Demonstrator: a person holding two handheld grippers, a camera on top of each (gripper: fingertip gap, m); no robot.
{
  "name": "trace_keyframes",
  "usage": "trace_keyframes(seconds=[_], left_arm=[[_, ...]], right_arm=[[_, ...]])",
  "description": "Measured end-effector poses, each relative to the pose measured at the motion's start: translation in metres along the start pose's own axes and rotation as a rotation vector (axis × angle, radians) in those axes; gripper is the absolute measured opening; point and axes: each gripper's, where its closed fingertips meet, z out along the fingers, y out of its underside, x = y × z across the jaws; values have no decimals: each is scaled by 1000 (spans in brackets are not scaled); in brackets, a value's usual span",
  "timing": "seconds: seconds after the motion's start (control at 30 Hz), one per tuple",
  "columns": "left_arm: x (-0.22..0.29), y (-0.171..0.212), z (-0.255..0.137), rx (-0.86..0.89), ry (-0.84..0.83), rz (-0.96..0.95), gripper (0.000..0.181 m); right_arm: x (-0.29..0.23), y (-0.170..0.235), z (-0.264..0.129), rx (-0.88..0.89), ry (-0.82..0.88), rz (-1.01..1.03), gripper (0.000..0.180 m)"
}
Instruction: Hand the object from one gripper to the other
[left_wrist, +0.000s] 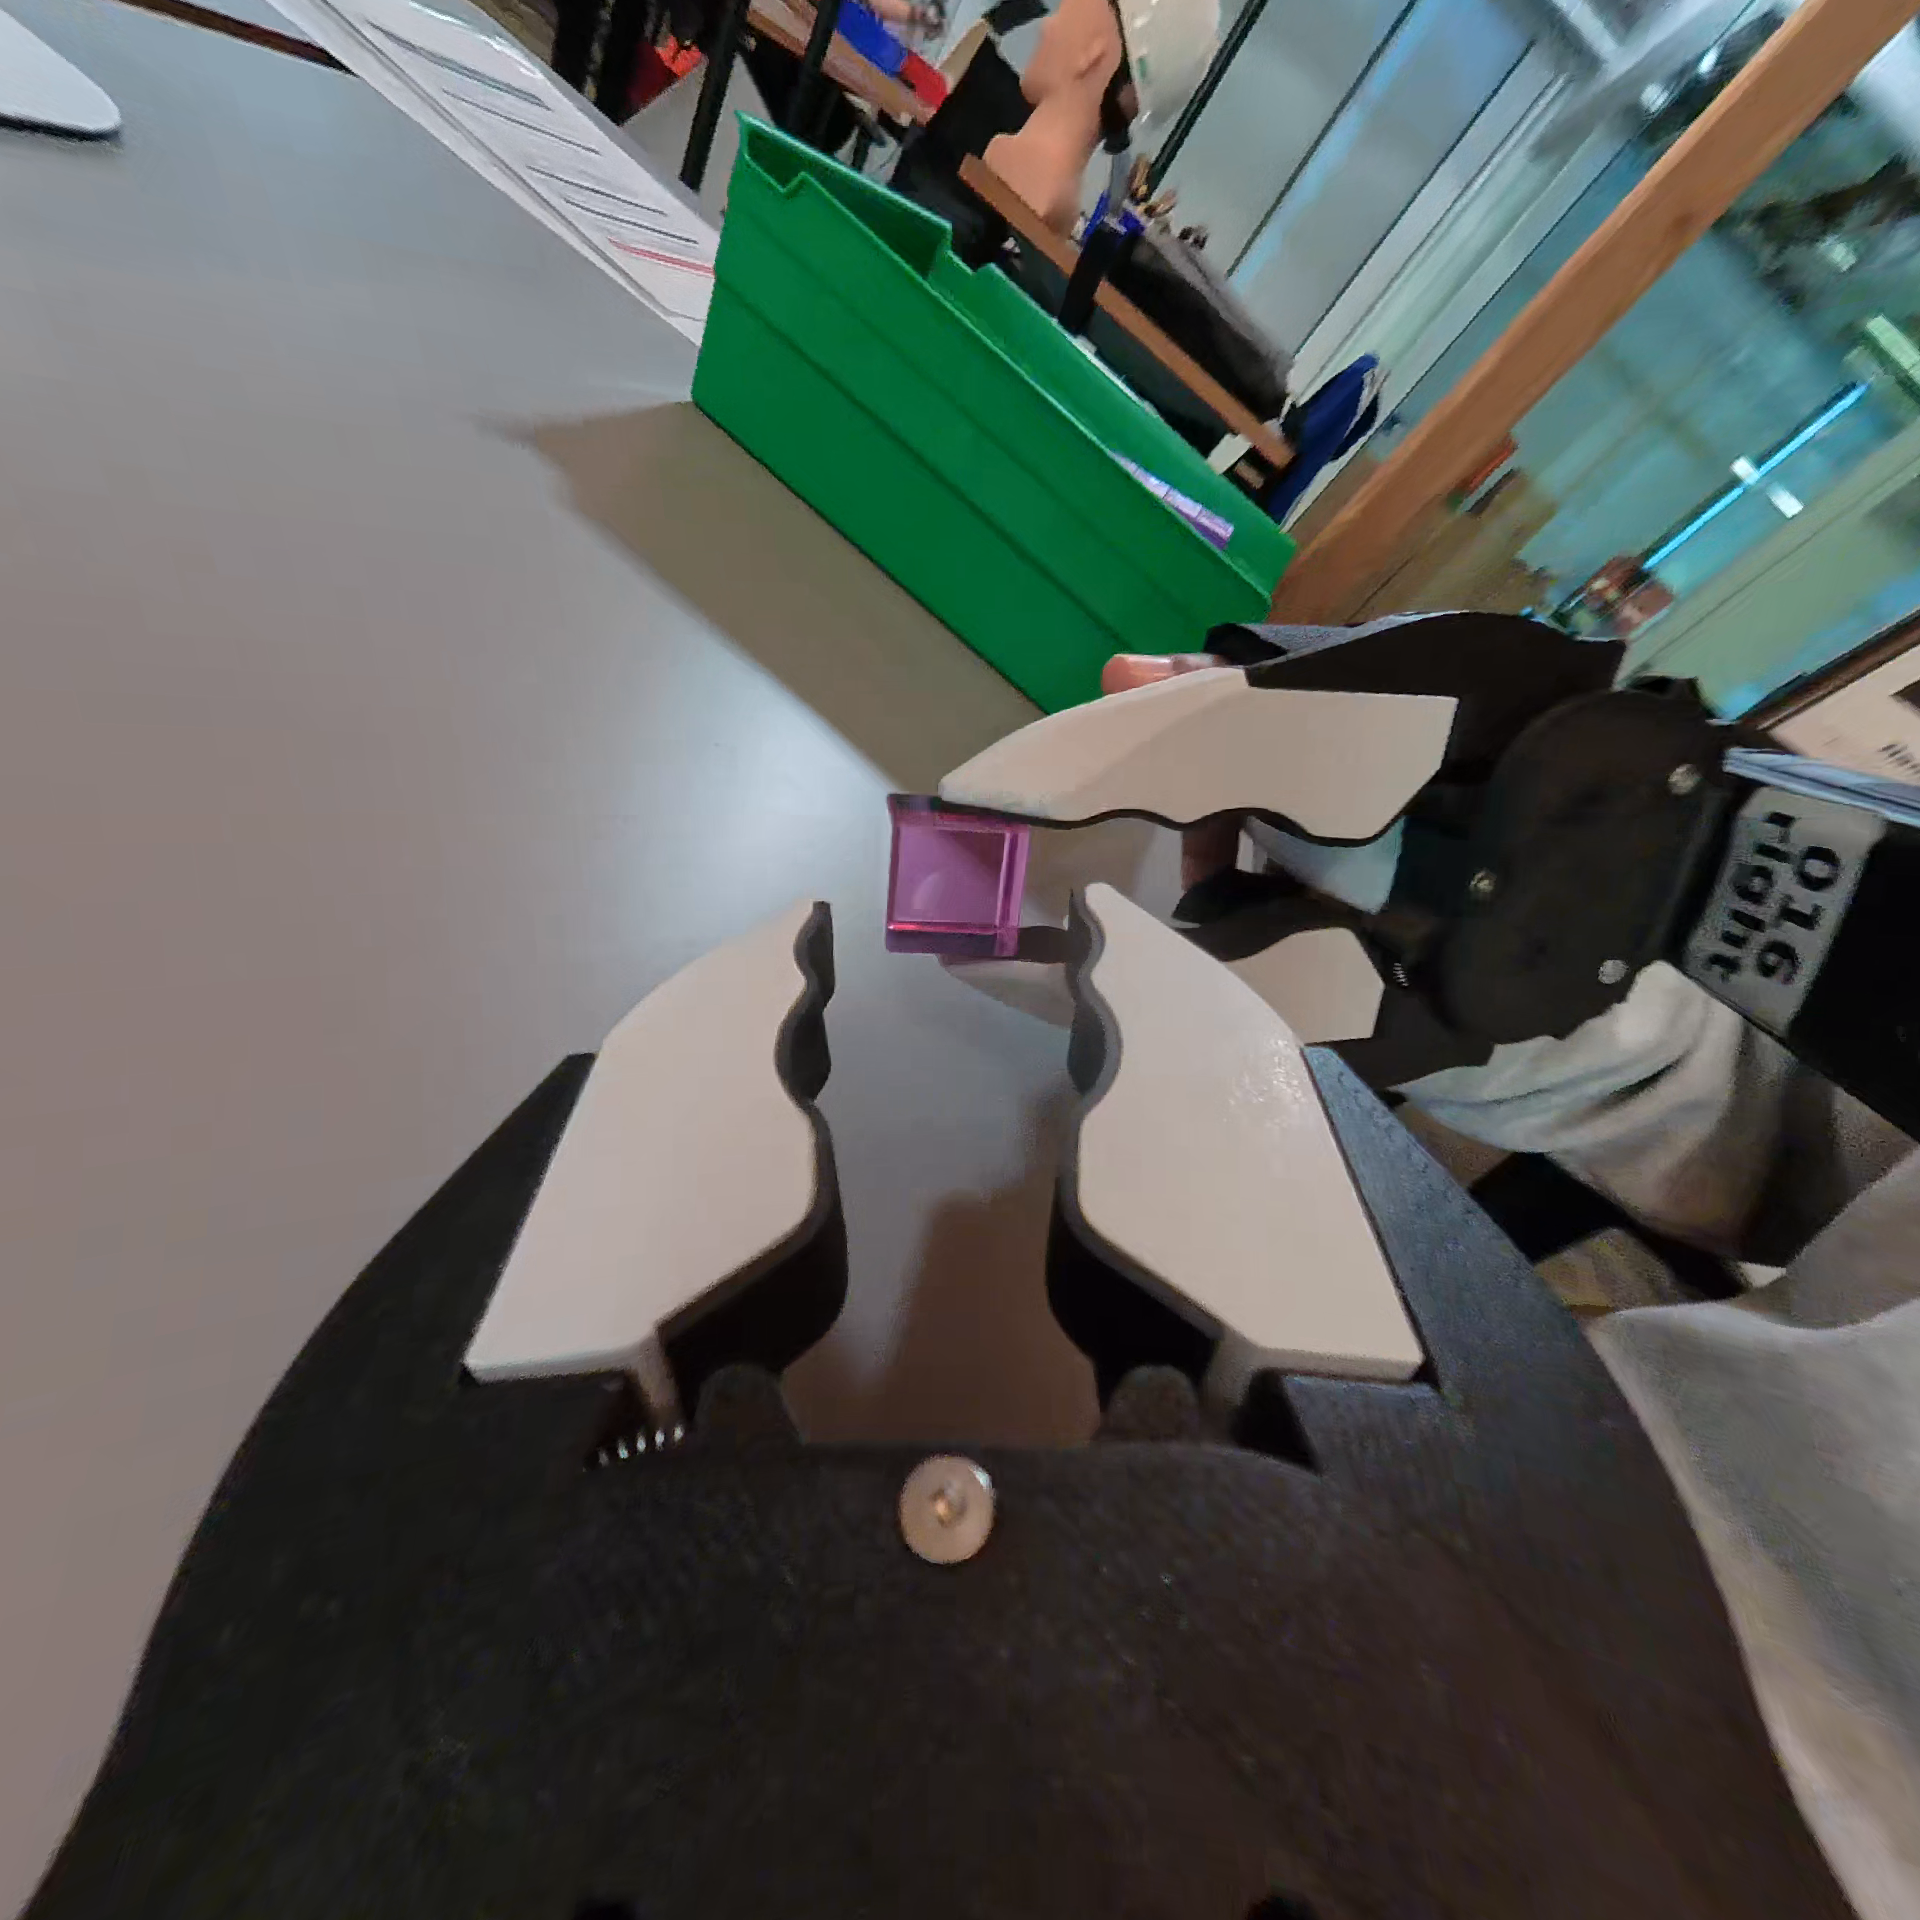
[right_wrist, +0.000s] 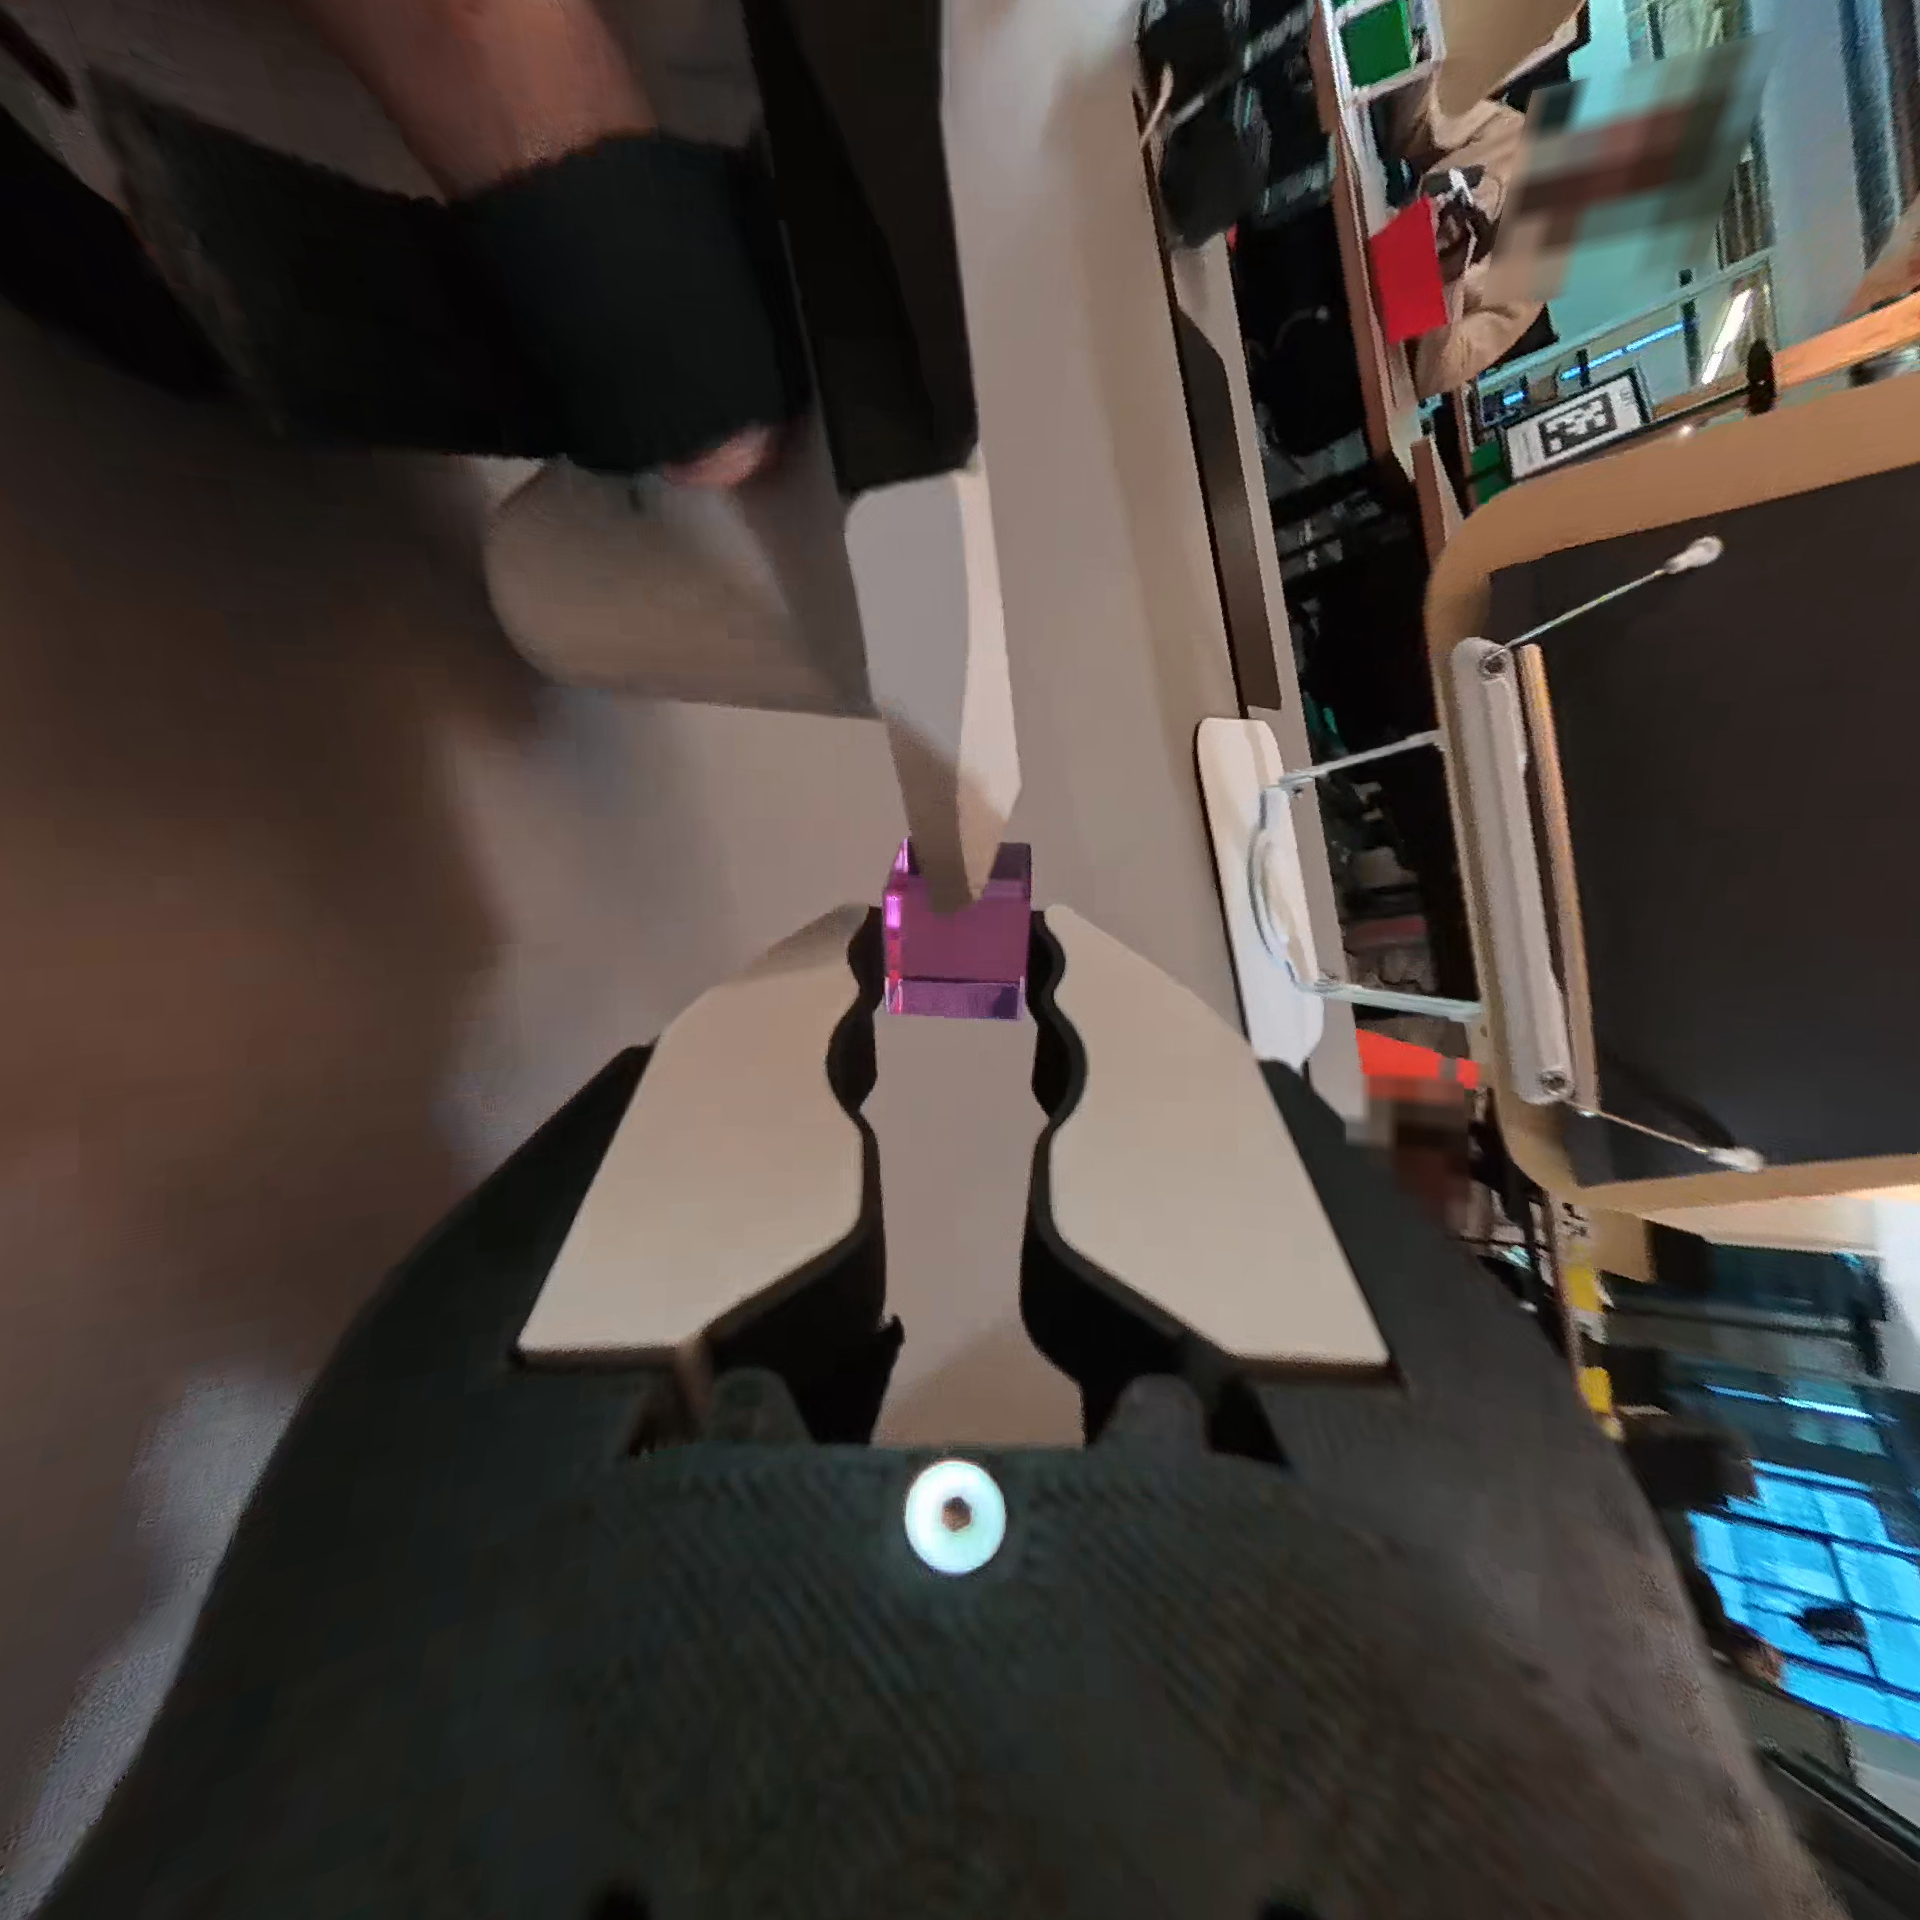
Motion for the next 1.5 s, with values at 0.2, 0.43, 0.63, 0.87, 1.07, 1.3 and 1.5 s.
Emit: trace_keyframes(seconds=[0.2,0.43,0.63,0.87,1.07,1.3,1.5], left_arm=[[2,1,2,-10,-41,64,35],[1,4,4,-28,-63,77,30],[1,4,3,-32,-58,65,27],[-5,-8,-7,54,9,-69,27],[-4,-22,-16,154,122,-164,27],[11,-28,-19,190,231,-155,26],[30,-30,-19,195,312,-96,26]], right_arm=[[-5,0,1,-70,3,-15,27],[-7,-3,0,-69,3,-16,27],[-7,-6,0,-62,11,-28,28],[9,-9,-2,58,48,55,47],[21,-9,-5,283,-131,512,56],[40,-22,-24,609,-450,1123,48],[41,-26,-28,705,-686,1426,43]])
